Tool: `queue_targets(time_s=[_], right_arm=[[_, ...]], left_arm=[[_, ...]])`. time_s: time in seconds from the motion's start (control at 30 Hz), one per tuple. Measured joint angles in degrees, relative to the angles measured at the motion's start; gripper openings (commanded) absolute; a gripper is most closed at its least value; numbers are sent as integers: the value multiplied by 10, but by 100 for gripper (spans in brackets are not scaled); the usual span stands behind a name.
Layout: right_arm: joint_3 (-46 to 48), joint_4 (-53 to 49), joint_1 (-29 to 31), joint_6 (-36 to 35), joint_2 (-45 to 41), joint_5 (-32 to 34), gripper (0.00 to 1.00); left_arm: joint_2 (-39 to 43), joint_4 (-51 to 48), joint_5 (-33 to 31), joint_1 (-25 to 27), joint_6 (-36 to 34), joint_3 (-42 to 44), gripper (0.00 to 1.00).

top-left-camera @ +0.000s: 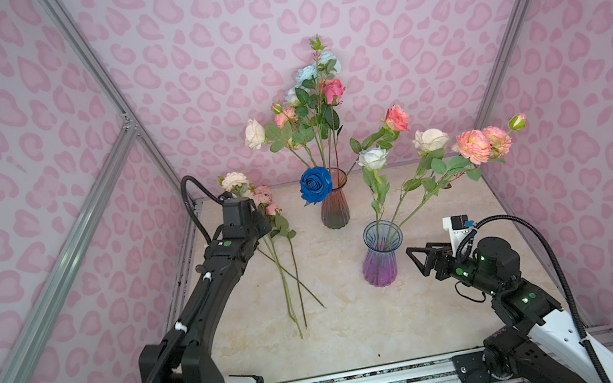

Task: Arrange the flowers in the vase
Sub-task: 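Lift the cream rose upward out of the bunch with the left gripper, then carry the cream rose to the blue-purple vase and lower its stem in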

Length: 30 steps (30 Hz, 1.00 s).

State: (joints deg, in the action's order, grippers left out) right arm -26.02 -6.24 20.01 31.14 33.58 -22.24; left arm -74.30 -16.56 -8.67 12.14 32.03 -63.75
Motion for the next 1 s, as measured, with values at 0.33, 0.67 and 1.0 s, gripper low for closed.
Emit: queue_targets(time_s=[0.33, 0.67, 1.0], right_arm=[[-13, -26, 5, 3, -4, -19, 91], [-29, -31, 5, -1, 2, -18, 91], [-32, -35, 5, -3, 1, -15, 90]], left_arm=[[285, 115, 47, 138, -56, 99, 3], [319, 188, 39, 263, -107, 84, 3], [226, 248, 44, 431, -192, -16, 3]])
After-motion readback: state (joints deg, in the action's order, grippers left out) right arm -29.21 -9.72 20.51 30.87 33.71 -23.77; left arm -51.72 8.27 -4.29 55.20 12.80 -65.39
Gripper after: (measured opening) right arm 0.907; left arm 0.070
